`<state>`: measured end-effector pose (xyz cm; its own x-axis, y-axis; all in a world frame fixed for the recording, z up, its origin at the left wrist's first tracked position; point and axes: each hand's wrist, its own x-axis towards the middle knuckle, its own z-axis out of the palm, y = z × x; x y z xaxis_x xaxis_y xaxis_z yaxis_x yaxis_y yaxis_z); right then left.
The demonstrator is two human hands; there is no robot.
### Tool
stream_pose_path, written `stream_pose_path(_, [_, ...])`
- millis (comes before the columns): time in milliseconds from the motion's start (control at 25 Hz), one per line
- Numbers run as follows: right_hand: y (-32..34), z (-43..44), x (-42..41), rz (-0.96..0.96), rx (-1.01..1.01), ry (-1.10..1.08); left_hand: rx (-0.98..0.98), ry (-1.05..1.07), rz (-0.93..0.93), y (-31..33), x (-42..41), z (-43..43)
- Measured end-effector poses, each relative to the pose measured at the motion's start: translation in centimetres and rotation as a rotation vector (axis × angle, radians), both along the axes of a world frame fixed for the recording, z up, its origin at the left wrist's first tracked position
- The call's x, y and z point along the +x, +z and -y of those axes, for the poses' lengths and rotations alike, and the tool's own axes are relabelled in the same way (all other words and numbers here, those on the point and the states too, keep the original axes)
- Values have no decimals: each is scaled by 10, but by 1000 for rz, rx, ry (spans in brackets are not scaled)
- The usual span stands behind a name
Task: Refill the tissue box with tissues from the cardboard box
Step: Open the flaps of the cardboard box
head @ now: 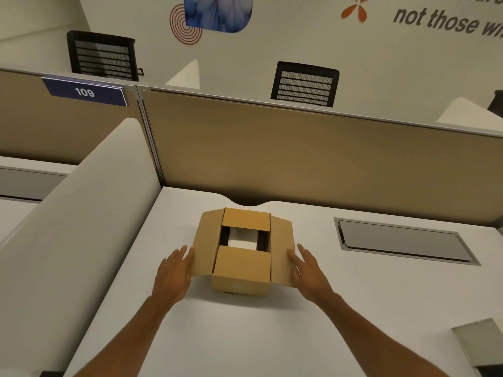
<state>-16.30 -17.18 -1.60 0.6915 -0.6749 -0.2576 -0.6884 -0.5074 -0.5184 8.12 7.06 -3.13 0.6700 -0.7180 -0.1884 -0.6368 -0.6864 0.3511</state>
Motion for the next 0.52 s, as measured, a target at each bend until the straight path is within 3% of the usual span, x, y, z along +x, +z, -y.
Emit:
stream_pose_path(120, [7,9,14,-25,-47,18,-69,58,-20,9,-1,12])
stream_pose_path(320, [33,25,58,-22,-285,117,-120,27,348,41,-12,65])
stream_pose_path(520, [32,18,106,-33,-361,256,-53,37,335,41,-31,115])
